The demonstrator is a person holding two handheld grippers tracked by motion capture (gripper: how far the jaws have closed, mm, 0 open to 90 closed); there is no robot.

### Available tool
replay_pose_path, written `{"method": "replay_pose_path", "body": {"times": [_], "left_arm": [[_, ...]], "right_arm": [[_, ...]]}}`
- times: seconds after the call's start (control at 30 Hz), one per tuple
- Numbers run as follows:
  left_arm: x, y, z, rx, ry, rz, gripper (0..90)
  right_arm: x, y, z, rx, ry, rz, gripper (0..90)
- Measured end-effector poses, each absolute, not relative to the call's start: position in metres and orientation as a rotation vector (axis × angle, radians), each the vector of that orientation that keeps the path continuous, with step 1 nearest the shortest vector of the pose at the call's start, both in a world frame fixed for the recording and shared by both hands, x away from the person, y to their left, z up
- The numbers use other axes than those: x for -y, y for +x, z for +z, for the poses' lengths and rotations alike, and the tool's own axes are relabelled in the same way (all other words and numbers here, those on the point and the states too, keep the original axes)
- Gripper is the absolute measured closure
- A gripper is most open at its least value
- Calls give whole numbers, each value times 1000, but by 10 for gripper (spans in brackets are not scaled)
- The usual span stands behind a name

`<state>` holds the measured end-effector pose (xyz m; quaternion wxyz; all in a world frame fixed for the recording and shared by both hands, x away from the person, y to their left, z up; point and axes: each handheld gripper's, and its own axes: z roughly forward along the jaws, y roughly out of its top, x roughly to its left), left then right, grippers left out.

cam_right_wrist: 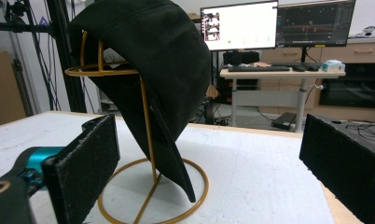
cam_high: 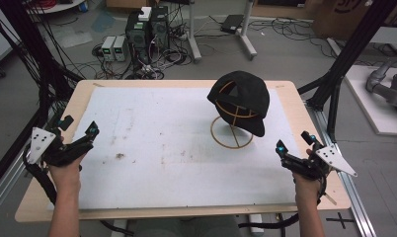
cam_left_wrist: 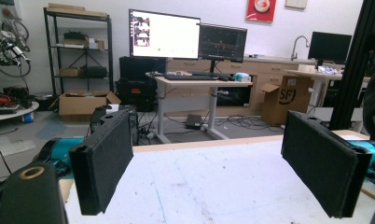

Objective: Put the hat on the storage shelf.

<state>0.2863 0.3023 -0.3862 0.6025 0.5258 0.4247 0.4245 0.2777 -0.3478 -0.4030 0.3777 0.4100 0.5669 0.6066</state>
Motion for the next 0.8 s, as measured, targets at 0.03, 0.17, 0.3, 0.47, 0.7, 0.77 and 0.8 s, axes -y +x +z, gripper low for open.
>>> {"method": "replay_pose_path", "body": {"times": [0.03,0.17,0.3,0.47,0.7,0.77,0.8], "left_arm": [[-302,286,-388,-986,1218,981,168],[-302,286,-397,-1002,1231,996,168],[-301,287,-408,-1023,1251,1001,169],[-304,285,-416,-1042,1242,1012,169],[-305,282,-418,-1033,1234,1018,169],[-305,281,-418,-1028,1234,1025,169],[-304,281,-417,-1027,1235,1026,169]], "right_arm": [[348,278,-403,-1449,1049,1550,44],[350,278,-405,-1445,1059,1547,44],[351,280,-411,-1452,1071,1530,43],[352,281,-414,-1456,1082,1518,43],[353,281,-416,-1442,1090,1526,44],[354,281,-416,-1442,1091,1523,44],[354,281,-416,-1442,1094,1522,43]]}}
